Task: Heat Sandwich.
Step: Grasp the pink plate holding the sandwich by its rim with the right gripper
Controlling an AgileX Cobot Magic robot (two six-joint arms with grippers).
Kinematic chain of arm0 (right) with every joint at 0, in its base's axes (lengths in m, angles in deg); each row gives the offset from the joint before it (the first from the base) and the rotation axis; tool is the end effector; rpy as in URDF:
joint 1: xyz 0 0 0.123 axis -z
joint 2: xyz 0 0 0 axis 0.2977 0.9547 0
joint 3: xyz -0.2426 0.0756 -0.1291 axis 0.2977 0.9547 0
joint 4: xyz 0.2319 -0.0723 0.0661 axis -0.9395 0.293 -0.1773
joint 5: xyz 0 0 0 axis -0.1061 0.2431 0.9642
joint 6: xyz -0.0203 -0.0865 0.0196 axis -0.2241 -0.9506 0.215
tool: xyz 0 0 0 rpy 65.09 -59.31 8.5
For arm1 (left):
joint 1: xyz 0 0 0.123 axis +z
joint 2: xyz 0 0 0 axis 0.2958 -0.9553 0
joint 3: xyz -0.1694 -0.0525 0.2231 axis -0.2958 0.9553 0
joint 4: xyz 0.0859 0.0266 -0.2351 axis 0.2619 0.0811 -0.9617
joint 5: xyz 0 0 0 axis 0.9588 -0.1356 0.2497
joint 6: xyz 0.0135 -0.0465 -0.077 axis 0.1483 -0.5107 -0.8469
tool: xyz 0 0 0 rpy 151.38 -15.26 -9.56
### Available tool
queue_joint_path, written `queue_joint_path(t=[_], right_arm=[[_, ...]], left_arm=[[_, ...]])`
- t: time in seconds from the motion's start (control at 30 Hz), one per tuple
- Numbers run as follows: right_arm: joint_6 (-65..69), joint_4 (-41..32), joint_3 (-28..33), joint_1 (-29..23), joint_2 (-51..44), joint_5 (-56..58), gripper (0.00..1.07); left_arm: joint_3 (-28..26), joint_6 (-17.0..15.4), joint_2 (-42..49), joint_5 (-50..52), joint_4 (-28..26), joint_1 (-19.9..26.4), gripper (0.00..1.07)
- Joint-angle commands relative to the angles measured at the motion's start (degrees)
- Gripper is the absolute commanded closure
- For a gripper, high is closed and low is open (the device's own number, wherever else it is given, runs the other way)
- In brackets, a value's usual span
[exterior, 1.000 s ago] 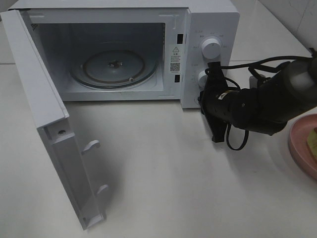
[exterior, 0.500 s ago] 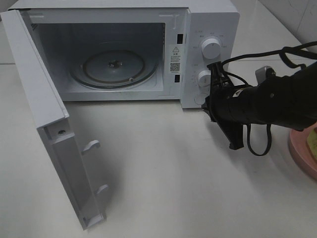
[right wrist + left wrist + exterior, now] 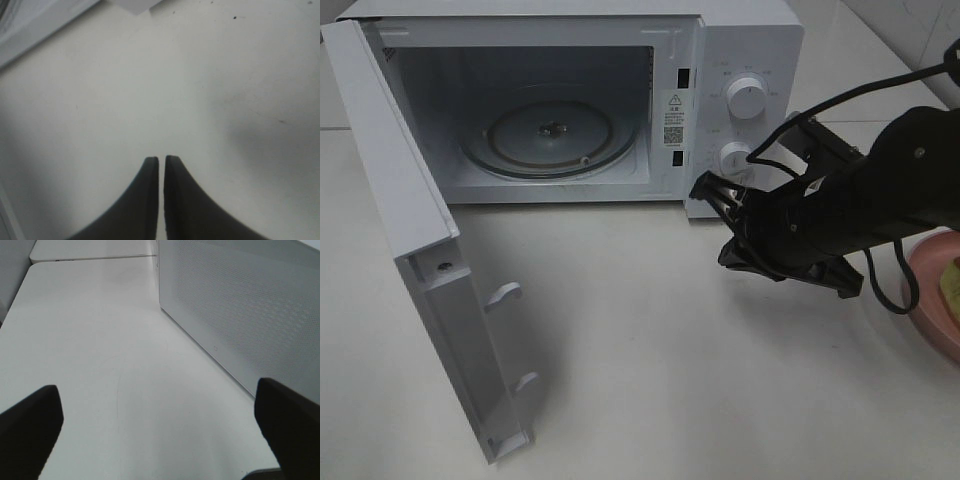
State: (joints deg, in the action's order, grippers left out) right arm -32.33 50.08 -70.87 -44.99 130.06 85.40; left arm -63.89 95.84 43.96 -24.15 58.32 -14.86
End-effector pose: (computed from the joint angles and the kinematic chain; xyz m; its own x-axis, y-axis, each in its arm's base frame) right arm 0.2687 0.1422 0.1558 -0.8042 0.4248 -0.4157 0.1989 0.8514 0.4853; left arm -0.0046 -0.0102 0.2786 -0.4317 0.0489 -0.9007 0.0869 0.9961 0.0125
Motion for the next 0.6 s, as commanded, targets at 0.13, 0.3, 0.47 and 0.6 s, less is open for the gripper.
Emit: queue_joint_path(t=[0.13, 0.3, 0.47, 0.6], right_arm=[[-13.29, 9.28, 0.0, 0.29, -4.07, 11.06, 0.98], [-14.15, 18.68, 0.0, 0.29, -6.53, 17.13, 0.97], [-14.09, 23.78, 0.0, 0.34, -8.77, 23.66, 0.95], [-14.09, 26.59, -0.06, 0.34, -10.03, 28.42, 0.92]], left_arm=[[0.06, -0.4, 1.49, 0.86, -0.46, 0.0, 0.05], [0.06, -0.4, 1.49, 0.86, -0.46, 0.0, 0.05], [0.06, -0.4, 1.49, 0.86, -0.46, 0.0, 0.05], [0.06, -0.4, 1.49, 0.86, -0.46, 0.0, 0.05]])
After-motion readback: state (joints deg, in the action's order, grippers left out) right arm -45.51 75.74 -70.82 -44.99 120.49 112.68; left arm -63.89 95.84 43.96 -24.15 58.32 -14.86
